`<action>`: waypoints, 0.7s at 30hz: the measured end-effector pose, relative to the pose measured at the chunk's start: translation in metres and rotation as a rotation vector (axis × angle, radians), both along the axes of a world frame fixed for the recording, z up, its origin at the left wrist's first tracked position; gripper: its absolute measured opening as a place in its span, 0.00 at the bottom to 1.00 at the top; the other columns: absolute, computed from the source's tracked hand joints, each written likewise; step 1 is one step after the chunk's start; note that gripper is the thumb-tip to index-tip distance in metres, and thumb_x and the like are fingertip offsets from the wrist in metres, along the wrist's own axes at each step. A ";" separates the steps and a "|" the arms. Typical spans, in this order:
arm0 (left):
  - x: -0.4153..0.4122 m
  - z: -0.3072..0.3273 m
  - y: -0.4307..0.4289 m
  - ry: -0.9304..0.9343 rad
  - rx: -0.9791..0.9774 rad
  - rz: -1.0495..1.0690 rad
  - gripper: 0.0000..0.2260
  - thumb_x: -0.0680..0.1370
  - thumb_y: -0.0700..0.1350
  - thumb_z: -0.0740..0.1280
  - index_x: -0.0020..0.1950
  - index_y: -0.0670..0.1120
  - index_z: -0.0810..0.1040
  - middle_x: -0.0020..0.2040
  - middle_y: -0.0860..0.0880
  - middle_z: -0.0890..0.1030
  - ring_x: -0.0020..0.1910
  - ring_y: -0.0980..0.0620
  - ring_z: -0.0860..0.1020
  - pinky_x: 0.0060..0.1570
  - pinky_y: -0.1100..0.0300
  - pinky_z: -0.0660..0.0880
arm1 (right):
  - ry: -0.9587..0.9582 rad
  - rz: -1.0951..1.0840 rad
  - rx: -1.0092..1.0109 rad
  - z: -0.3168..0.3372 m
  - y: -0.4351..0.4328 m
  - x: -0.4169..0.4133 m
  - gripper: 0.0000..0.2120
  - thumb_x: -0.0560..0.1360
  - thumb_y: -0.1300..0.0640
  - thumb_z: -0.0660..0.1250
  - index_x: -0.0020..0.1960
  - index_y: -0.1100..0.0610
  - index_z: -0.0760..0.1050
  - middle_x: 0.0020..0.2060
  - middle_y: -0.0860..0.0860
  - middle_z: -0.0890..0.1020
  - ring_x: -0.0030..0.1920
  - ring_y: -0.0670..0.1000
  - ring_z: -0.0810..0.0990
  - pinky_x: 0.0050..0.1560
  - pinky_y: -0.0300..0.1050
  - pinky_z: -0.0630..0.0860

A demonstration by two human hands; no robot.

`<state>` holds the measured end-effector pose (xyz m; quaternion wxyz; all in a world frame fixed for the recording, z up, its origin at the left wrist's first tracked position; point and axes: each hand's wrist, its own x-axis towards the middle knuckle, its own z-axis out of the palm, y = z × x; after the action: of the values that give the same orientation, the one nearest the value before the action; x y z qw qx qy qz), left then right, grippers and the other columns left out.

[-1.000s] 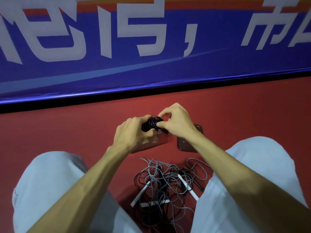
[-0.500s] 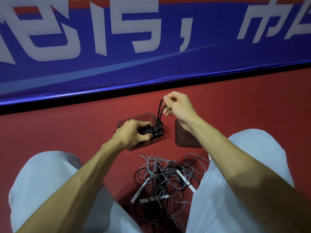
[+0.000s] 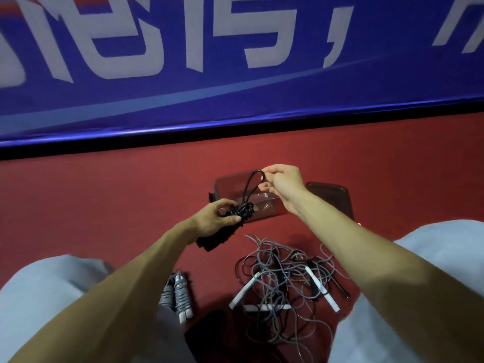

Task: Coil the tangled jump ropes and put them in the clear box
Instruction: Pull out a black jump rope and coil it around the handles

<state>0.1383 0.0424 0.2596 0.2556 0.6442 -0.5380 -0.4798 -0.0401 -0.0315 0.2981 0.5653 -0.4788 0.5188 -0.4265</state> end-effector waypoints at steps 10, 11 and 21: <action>0.049 -0.107 0.012 0.069 0.320 0.274 0.19 0.77 0.38 0.70 0.67 0.42 0.71 0.45 0.39 0.81 0.32 0.49 0.79 0.35 0.58 0.79 | 0.417 0.383 0.081 -0.122 -0.030 0.058 0.07 0.76 0.68 0.62 0.46 0.59 0.76 0.35 0.54 0.78 0.34 0.50 0.79 0.34 0.42 0.81; 0.053 -0.119 0.013 0.056 0.336 0.309 0.19 0.77 0.37 0.68 0.67 0.41 0.70 0.44 0.40 0.80 0.33 0.48 0.79 0.34 0.58 0.79 | 0.505 0.451 0.057 -0.140 -0.031 0.060 0.07 0.75 0.67 0.64 0.43 0.57 0.77 0.34 0.53 0.79 0.34 0.49 0.79 0.35 0.43 0.81; 0.082 -0.231 0.015 -0.269 0.378 0.454 0.22 0.75 0.49 0.72 0.67 0.46 0.74 0.57 0.43 0.81 0.54 0.45 0.80 0.52 0.58 0.75 | 0.957 1.129 -0.061 -0.283 0.005 0.073 0.03 0.73 0.61 0.69 0.43 0.53 0.78 0.37 0.47 0.82 0.42 0.50 0.81 0.49 0.43 0.77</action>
<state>0.2199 0.0577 0.0291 0.1585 0.8414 -0.3110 -0.4125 0.0332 -0.0263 0.0152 0.3973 -0.8218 0.3713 0.1702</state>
